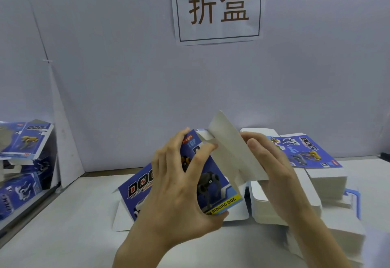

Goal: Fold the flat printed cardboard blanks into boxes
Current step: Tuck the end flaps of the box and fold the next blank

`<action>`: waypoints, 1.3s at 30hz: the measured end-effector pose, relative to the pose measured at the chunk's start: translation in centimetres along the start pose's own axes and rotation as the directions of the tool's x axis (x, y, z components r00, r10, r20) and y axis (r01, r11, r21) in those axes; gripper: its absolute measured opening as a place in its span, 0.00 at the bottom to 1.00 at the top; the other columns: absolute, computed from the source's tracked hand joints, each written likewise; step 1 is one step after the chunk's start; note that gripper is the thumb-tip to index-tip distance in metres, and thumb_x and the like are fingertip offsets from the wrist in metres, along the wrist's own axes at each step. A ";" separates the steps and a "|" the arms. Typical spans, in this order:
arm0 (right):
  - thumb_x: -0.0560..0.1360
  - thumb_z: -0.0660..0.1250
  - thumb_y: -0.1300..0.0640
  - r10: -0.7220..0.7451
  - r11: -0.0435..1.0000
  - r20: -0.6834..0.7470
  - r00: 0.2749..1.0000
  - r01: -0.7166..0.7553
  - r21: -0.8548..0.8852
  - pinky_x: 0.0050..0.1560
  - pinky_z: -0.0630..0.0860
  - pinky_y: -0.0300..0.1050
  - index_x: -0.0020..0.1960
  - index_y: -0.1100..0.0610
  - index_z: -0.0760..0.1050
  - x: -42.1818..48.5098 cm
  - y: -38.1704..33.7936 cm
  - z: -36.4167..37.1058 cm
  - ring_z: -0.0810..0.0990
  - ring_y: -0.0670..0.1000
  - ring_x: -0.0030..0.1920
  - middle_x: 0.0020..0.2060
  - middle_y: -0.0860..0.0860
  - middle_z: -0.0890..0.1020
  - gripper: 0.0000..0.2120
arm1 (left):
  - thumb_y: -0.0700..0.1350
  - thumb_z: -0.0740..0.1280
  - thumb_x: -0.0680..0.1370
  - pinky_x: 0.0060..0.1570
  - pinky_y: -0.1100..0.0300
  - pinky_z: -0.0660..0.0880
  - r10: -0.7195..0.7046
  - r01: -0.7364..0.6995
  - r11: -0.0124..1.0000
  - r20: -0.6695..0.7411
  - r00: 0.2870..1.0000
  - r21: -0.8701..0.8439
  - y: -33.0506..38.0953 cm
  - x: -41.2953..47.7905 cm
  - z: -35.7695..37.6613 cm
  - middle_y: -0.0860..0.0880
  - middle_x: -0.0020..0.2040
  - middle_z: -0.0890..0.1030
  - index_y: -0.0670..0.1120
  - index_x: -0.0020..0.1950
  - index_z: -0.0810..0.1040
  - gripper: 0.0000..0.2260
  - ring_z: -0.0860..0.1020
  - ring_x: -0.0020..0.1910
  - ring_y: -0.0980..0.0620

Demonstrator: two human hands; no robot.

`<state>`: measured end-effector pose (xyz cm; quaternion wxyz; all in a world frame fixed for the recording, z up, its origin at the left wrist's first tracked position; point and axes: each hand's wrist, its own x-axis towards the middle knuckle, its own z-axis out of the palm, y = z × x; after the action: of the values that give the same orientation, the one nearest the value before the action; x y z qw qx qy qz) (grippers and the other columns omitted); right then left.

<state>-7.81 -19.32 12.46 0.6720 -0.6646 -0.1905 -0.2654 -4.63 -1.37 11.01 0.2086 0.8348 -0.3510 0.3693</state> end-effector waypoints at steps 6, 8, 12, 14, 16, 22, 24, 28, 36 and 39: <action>0.69 0.69 0.41 0.078 0.977 0.121 0.990 -0.100 0.189 0.38 0.77 0.30 0.48 0.35 0.82 -0.5 -0.2 0.0 0.83 0.36 0.43 0.42 0.37 0.85 0.09 | 0.66 0.74 0.56 0.61 0.54 0.61 0.027 -0.028 1.000 0.023 0.999 0.015 0.3 -0.1 0.3 0.46 0.73 0.55 0.57 0.71 0.62 0.46 0.59 0.67 0.47; 0.71 0.67 0.42 0.142 0.968 0.220 0.965 -0.182 0.174 0.42 0.77 0.31 0.56 0.37 0.80 -0.3 -0.2 -0.2 0.83 0.40 0.50 0.50 0.40 0.84 0.14 | 0.66 0.73 0.56 0.62 0.53 0.61 0.042 -0.043 0.999 0.027 0.999 0.020 0.3 -0.1 0.3 0.45 0.73 0.56 0.57 0.70 0.62 0.45 0.60 0.68 0.45; 0.71 0.68 0.50 0.220 0.954 0.219 0.951 -0.256 0.153 0.41 0.77 0.32 0.55 0.36 0.80 -0.1 0.1 -0.4 0.84 0.43 0.50 0.51 0.43 0.85 0.14 | 0.65 0.73 0.57 0.62 0.53 0.61 0.050 -0.051 0.999 0.035 0.998 0.016 0.2 -0.1 0.3 0.46 0.73 0.55 0.58 0.70 0.61 0.45 0.59 0.68 0.45; 0.70 0.66 0.50 0.245 0.952 0.146 0.958 -0.267 0.149 0.37 0.77 0.33 0.49 0.37 0.82 0.0 0.2 -0.4 0.84 0.43 0.45 0.45 0.44 0.86 0.12 | 0.65 0.73 0.56 0.62 0.53 0.62 0.048 -0.048 0.999 0.028 0.998 0.014 0.0 -0.1 0.2 0.46 0.73 0.56 0.59 0.70 0.61 0.45 0.59 0.67 0.46; 0.69 0.65 0.48 0.267 0.949 0.121 0.956 -0.282 0.138 0.36 0.77 0.34 0.49 0.39 0.83 0.0 0.5 -0.7 0.84 0.44 0.43 0.45 0.46 0.86 0.12 | 0.66 0.72 0.56 0.62 0.53 0.63 0.048 -0.049 0.999 0.028 0.998 0.018 0.0 0.0 0.1 0.46 0.73 0.56 0.59 0.70 0.61 0.45 0.59 0.67 0.46; 0.70 0.65 0.38 0.205 0.973 0.158 0.966 -0.219 0.077 0.42 0.77 0.32 0.53 0.35 0.81 0.0 0.0 -0.6 0.84 0.42 0.49 0.48 0.42 0.85 0.12 | 0.65 0.72 0.57 0.66 0.53 0.61 0.051 -0.052 0.999 0.062 0.997 -0.001 -0.1 -0.1 0.7 0.47 0.74 0.53 0.58 0.70 0.61 0.44 0.59 0.71 0.44; 0.72 0.66 0.42 0.206 0.973 0.155 0.966 -0.220 0.074 0.41 0.77 0.31 0.51 0.35 0.81 0.2 0.2 -0.7 0.84 0.41 0.48 0.48 0.41 0.85 0.09 | 0.64 0.73 0.57 0.67 0.48 0.63 0.081 -0.082 0.996 0.054 0.995 0.017 -0.2 -0.1 0.7 0.45 0.74 0.54 0.57 0.70 0.62 0.43 0.59 0.71 0.44; 0.75 0.65 0.43 0.234 0.972 0.089 0.968 -0.232 -0.034 0.38 0.76 0.31 0.48 0.33 0.81 0.3 0.5 -0.7 0.83 0.41 0.46 0.45 0.41 0.85 0.08 | 0.64 0.72 0.57 0.66 0.40 0.66 0.107 -0.109 0.993 0.047 0.993 0.042 -0.1 -0.1 0.7 0.43 0.74 0.56 0.56 0.70 0.63 0.43 0.58 0.71 0.44; 0.74 0.58 0.43 0.155 0.972 0.008 0.988 -0.151 -0.181 0.31 0.68 0.20 0.34 0.24 0.76 0.4 0.2 -0.8 0.76 0.26 0.37 0.33 0.27 0.79 0.17 | 0.63 0.74 0.56 0.65 0.40 0.68 0.133 -0.135 0.988 0.035 0.991 0.070 0.1 -0.1 1.0 0.44 0.73 0.57 0.55 0.69 0.65 0.44 0.58 0.71 0.43; 0.72 0.60 0.42 0.109 0.968 -0.021 0.994 -0.111 -0.226 0.31 0.71 0.26 0.41 0.40 0.84 0.4 0.9 -0.8 0.79 0.36 0.36 0.37 0.42 0.84 0.13 | 0.62 0.76 0.54 0.66 0.39 0.65 0.159 -0.161 0.980 0.027 0.987 0.116 0.1 -0.1 1.2 0.42 0.73 0.58 0.54 0.69 0.66 0.45 0.58 0.72 0.42</action>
<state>-7.08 -20.16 11.97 0.6062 -0.7454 -0.1190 -0.2504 -4.17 -2.13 10.23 0.1255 0.8180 -0.3964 0.3975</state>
